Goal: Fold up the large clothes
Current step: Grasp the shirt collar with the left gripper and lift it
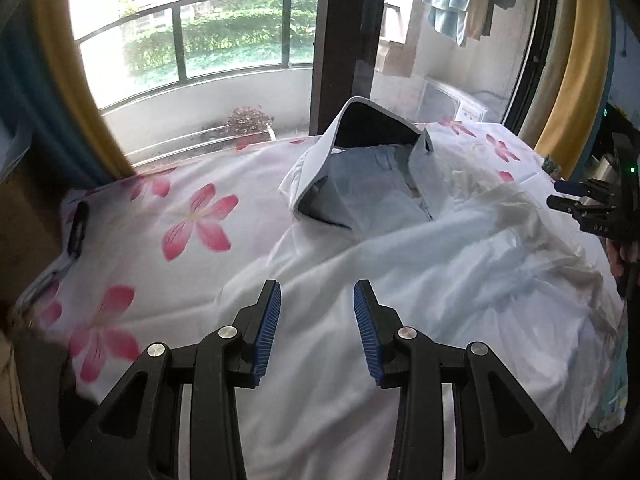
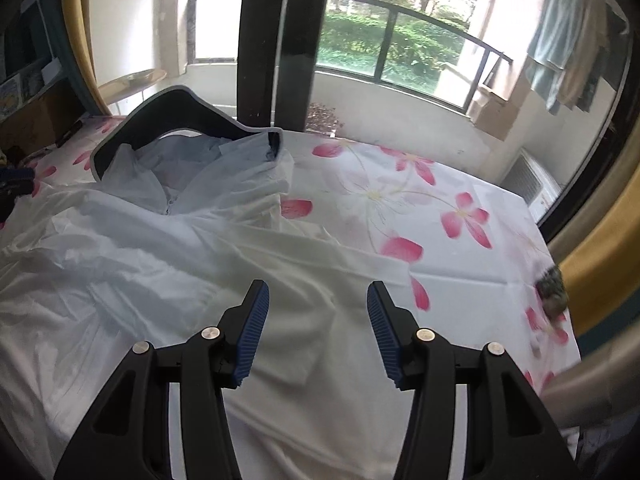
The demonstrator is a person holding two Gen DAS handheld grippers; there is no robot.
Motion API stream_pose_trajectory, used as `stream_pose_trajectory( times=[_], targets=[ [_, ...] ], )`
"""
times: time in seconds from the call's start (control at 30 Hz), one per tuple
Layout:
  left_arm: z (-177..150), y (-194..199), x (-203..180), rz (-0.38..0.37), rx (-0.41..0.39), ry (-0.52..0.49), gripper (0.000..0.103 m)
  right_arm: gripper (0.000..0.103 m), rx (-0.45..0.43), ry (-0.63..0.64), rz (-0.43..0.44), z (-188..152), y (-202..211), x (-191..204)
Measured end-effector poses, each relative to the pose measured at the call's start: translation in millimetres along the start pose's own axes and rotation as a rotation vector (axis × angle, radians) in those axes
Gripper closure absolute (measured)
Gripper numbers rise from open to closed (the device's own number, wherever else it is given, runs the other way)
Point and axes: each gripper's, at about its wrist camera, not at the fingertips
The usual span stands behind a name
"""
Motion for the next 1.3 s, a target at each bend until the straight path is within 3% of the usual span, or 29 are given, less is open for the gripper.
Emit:
stream_pose_trajectory(
  times=[0.3,0.5,0.57,0.63,0.77,0.97,1.0,1.03,1.07,1.3],
  targets=[
    [30.6,-58.3,6.2,-0.069,0.043,0.001,0.063,0.051,0.003,0.062,0.037,33.0,-42.6,9.7],
    [32.8,-88.8,12.0,-0.039,0.089,-0.010,0.063,0.051,-0.011,0.072,0.065,62.4,-75.8,14.2],
    [34.0,-94.1,13.4,-0.051,0.083,-0.019,0.081,0.051,-0.004,0.066,0.073,71.5,-91.9,14.1],
    [36.8,-98.5,17.6,-0.045,0.069,-0.020,0.088,0.051,0.004,0.061,0.076,80.7,-109.2,14.8],
    [44.8,-105.5,29.1,-0.038,0.052,-0.014,0.091,0.051,0.030,0.088,0.058,96.5,-144.3,19.9],
    [53.5,-121.0,39.9,-0.008,0.035,-0.017,0.092,0.052,0.044,0.095,0.116,108.6,-173.7,28.1],
    [55.2,-124.5,41.4,-0.005,0.034,-0.017,0.092,0.058,0.038,0.092,0.118,109.0,-174.5,29.1],
    [56.1,-126.8,42.2,-0.003,0.034,-0.018,0.092,0.087,0.037,0.097,0.113,108.3,-174.2,30.1],
    [58.9,-129.9,43.4,0.000,0.030,-0.021,0.092,0.099,0.046,0.105,0.096,107.3,-175.1,30.8],
    [79.4,-161.0,43.7,0.004,0.042,-0.056,0.092,0.099,0.051,0.076,-0.019,93.7,-156.0,13.2]
  ],
)
Point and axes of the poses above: each gripper's, at about its wrist camera, not at the fingertips, and y roughly against the way its jaws point, x to its left, z to its top, and after that the axes turned 8 degrees about -x, right-handed
